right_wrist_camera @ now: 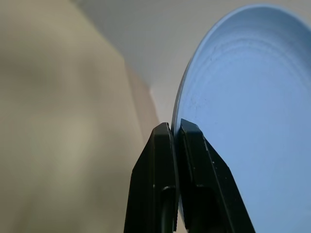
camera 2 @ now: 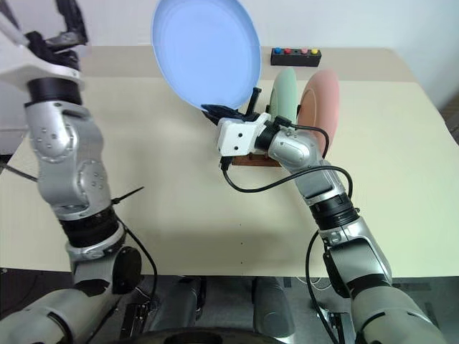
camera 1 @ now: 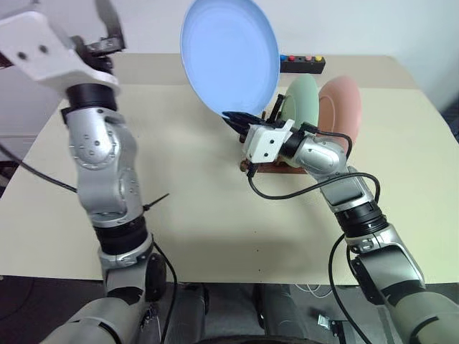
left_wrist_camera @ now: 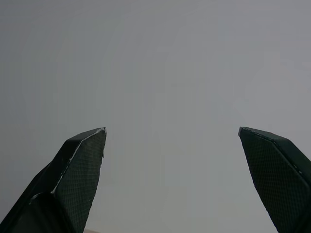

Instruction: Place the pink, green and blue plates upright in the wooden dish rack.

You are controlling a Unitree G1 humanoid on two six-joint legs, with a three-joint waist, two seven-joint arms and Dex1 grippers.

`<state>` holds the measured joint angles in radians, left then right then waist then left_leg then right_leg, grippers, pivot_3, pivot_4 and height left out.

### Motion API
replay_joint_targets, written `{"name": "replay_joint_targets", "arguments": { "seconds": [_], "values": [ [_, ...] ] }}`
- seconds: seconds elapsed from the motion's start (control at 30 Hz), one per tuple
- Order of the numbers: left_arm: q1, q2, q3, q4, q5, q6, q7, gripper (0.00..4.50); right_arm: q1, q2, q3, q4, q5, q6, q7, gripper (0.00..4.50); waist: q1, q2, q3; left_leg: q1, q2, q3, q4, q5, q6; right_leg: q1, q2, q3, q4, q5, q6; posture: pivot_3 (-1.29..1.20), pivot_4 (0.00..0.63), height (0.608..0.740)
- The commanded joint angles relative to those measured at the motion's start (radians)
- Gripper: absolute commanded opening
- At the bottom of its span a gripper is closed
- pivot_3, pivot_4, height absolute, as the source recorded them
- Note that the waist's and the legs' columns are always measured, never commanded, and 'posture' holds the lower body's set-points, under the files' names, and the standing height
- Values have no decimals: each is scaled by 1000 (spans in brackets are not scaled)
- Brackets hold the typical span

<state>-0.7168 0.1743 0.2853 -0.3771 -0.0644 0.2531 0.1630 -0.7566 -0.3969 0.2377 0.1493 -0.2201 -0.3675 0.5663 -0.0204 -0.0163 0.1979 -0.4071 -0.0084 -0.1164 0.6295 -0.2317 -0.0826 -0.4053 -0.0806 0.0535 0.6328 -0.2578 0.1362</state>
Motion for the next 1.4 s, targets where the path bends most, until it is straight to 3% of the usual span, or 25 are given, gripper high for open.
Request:
{"name": "replay_joint_targets", "arguments": {
  "seconds": [0.03, 0.1, 0.3, 0.53, 0.93, 1.37, 1.4],
  "values": [
    [144, 130, 15, 94, -8, 7, -165, 4464, -24, 89, -92, -140, 255, 129, 11, 0, -5, 1, 0, 0, 0, 0, 0, 0, 0, 0, 0, 0, 0, 0, 0, 0, 150, 734],
    [222, 185, 11, 128, -12, -17, -221, 4464, -15, 123, -115, -190, 354, 209, 27, 0, -12, 3, 0, 1, 0, 0, -1, 0, 0, 0, 0, 1, 3, 0, 0, 0, 150, 734],
    [384, 162, -63, 52, -143, 10, -386, 4464, 28, 209, -242, -364, 767, 583, -26, 0, -4, 1, 0, 0, 0, -2, 0, 0, 0, 0, 0, 0, 3, 0, 0, 0, 150, 734],
    [473, 160, -132, -48, -304, 78, -547, 4464, 88, 183, -326, -446, 1018, 876, -93, 0, 0, 2, 0, 0, 0, -2, 0, 0, 0, 0, 0, 0, 3, 0, -1, 0, 150, 734],
    [577, 267, -184, -137, -425, 212, -705, 4464, 123, 175, -409, -461, 1146, 1025, -216, 0, -1, 3, 0, 0, 0, -1, 0, 0, 0, -1, 0, 0, 4, 0, -1, 0, 150, 734],
    [566, 259, -200, -149, -433, 227, -689, 4464, 121, 172, -437, -463, 1211, 1065, -273, 0, -1, 3, 1, 0, 1, -1, 0, 0, 0, -1, 0, 0, 3, 0, -1, 0, 150, 734],
    [565, 259, -199, -148, -433, 226, -688, 4493, 120, 170, -436, -463, 1213, 1066, -276, 305, -1, 3, 1, 0, 1, -1, 0, 0, 0, -1, 0, 0, 3, 0, -1, 0, 150, 734]
  ]
}}
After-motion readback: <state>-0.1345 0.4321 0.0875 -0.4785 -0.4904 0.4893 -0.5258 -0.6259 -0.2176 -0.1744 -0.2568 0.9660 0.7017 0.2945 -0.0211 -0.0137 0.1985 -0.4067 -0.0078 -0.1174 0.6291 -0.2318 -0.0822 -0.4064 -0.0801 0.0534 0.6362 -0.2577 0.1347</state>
